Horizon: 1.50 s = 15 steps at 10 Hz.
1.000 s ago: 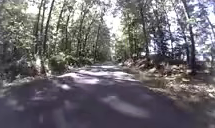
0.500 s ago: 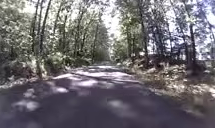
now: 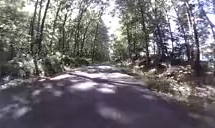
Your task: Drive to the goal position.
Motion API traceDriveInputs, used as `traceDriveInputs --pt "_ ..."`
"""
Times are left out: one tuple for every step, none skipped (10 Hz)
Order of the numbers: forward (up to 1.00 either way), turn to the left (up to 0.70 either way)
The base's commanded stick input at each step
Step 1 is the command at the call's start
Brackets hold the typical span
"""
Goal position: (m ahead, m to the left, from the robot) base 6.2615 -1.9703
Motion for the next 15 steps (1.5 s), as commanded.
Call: traceDriveInputs --pt "0.45 0.00" --pt "0.45 0.00" --pt "0.45 0.00" --pt "0.45 0.00" --pt "0.45 0.00" --pt "0.45 0.00" --pt "0.45 0.00" --pt "0.45 0.00" --pt "0.45 0.00" --pt "0.45 0.00" --pt "0.45 0.00" --pt "0.45 0.00" --pt "0.45 0.00" --pt "0.45 0.00" --pt "0.45 0.00"
